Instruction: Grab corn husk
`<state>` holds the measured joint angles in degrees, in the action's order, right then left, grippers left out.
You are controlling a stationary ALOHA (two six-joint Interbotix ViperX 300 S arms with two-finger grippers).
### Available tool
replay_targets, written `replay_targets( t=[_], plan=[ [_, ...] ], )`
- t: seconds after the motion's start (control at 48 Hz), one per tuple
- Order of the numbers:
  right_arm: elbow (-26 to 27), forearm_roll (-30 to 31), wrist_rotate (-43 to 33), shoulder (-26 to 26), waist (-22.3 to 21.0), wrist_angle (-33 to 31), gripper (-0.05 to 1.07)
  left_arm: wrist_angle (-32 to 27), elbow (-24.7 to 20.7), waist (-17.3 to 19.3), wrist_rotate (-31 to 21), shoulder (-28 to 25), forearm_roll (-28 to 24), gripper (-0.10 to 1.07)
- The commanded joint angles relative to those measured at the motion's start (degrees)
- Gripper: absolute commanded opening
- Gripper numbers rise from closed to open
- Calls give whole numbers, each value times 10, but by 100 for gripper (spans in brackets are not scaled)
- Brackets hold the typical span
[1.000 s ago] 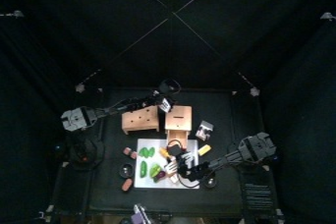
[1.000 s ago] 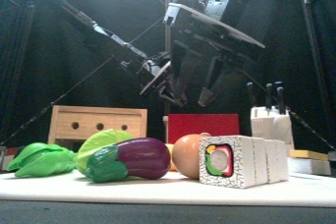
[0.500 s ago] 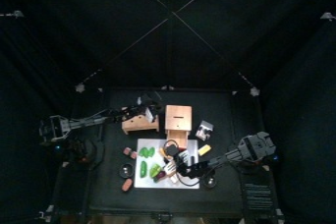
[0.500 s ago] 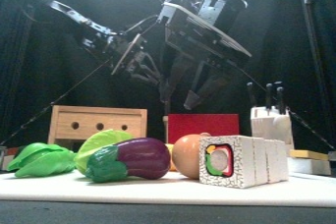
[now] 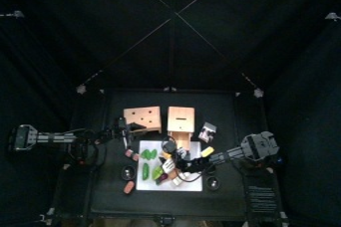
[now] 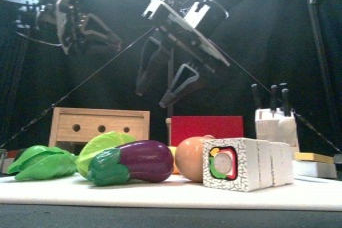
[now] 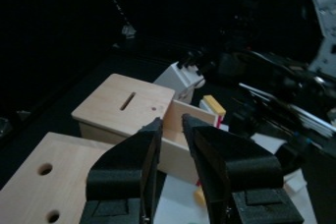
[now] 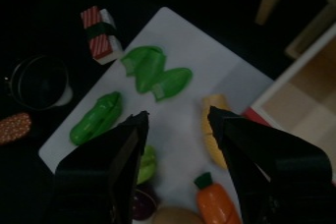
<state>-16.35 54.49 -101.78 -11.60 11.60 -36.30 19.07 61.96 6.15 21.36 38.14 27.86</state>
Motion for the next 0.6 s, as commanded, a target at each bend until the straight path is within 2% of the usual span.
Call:
replay_targets(
  t=[0.0,0.125,0.271,0.583],
  plan=[
    [14,-8,-1,0,-26,54,87,4,26,-16,1,35,-36,68],
    [26,-35,0,-19,-50,97,87,4,62,-31,-3,77,-98,68],
    [33,-48,0,-31,-67,105,87,4,81,-41,-4,96,-138,68],
    [83,-93,1,-76,-80,103,87,-23,91,-47,-4,93,-142,68]
  ],
)
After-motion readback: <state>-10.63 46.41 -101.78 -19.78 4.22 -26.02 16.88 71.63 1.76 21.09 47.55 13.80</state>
